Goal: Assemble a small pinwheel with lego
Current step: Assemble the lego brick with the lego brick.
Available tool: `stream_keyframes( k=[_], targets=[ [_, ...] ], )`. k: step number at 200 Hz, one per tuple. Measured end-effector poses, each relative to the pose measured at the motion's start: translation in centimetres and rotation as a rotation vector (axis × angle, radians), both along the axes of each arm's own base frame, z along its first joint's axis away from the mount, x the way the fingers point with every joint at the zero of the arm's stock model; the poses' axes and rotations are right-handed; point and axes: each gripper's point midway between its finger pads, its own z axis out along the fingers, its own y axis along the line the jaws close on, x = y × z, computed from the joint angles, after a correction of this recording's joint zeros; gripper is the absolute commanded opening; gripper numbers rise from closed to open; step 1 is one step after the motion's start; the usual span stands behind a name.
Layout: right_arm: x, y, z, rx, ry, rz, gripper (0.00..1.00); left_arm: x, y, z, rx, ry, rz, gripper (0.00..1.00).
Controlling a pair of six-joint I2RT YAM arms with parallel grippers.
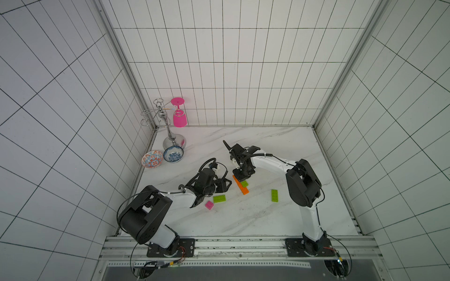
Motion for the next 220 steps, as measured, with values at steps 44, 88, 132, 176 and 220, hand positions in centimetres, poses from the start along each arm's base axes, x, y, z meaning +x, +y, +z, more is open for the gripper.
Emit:
stream_keyframes(
  k=[44, 88, 132, 176, 220],
  targets=[
    [0.0, -0.1, -0.5, -0.009, 0.004, -0.005, 0.11, 0.0, 0.0, 0.0, 0.001, 0.000, -0.001, 0.53],
    [0.3, -0.3, -0.6, -0.031, -0.002, -0.014, 0.11, 0.0, 0.0, 0.0, 0.001, 0.000, -0.001, 0.54],
    [0.0, 0.1, -0.7, -0.061, 0.012, 0.000, 0.11, 0.2, 0.3, 0.3, 0.003, -0.010, 0.014, 0.54],
    [-0.2, 0.4, -0.6, -0.098, -0.006, 0.018, 0.12, 0.5, 2.0, 2.6, -0.007, -0.060, 0.062, 0.59],
    [0.2, 0.8, 0.1, -0.084, -0.021, 0.007, 0.22, 0.3, 4.3, 6.7, 0.014, -0.166, 0.114, 0.74]
  ],
)
